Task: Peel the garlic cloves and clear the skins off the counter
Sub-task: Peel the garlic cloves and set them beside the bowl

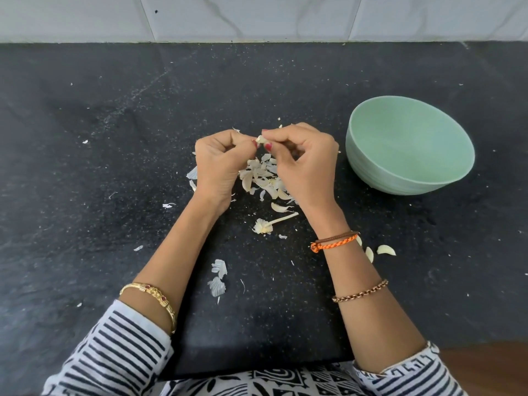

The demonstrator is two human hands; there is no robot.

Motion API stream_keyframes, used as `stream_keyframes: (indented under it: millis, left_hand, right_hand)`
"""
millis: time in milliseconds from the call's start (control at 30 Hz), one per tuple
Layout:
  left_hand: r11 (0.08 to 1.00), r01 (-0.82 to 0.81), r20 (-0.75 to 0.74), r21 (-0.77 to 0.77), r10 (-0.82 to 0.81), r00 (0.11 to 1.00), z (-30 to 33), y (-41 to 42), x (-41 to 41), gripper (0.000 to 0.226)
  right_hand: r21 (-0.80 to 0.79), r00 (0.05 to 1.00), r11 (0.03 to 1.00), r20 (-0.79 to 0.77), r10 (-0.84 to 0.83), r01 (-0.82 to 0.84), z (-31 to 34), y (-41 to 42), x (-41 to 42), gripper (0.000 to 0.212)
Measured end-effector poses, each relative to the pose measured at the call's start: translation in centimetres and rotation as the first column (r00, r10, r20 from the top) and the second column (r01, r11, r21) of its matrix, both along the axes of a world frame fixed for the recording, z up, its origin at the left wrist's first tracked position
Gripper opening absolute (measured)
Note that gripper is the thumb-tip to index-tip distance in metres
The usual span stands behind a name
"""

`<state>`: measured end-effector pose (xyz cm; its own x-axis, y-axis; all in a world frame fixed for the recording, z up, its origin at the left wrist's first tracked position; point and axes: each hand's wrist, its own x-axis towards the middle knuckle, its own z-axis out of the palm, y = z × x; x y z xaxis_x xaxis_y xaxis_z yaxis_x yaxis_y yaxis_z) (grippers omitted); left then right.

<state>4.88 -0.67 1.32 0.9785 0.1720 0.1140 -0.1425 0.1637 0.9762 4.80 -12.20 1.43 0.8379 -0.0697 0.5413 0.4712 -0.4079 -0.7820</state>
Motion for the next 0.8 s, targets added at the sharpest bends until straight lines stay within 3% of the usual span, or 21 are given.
stream_keyframes:
  millis: [133,233,333,533,667,800]
  left_hand:
    - [0.999,0.034,-0.011,-0.011,-0.034,0.999,0.4,0.2,0.0,0.027]
    - [0.992,-0.110,-0.051,-0.065,0.107,0.993,0.7,0.9,0.5,0.021]
    - [0.982,-0.189,-0.021,-0.014,0.189,0.982,0.5,1.4,0.7,0.020]
    - [0.951,-0.086,0.123,0.296,0.051,0.991,-0.9,0.6,0.5,0.046]
    - [0.958,-0.016,0.152,0.287,-0.029,0.988,-0.7,0.7,0.2,0.009]
    - [0.979,0.039,0.135,0.198,-0.067,0.989,-0.5,0.8,0.1,0.012]
  right_hand:
    - [0.325,0.954,0.935,-0.209,0.216,-0.140,1.3,-0.2,-0.4,0.020]
    - [0.500,0.942,0.859,-0.226,0.247,-0.105,1.8,-0.9,-0.3,0.019]
    - [0.427,0.952,0.903,-0.257,0.163,-0.039,1.4,-0.6,-0.1,0.020]
    - [0.229,0.966,0.972,-0.259,0.019,0.043,0.4,0.6,-0.1,0.020]
    - [0.139,0.982,0.988,-0.185,-0.037,0.063,0.2,0.7,-0.2,0.017]
    - [0.144,0.984,0.987,-0.173,-0.042,0.068,0.2,0.5,-0.1,0.017]
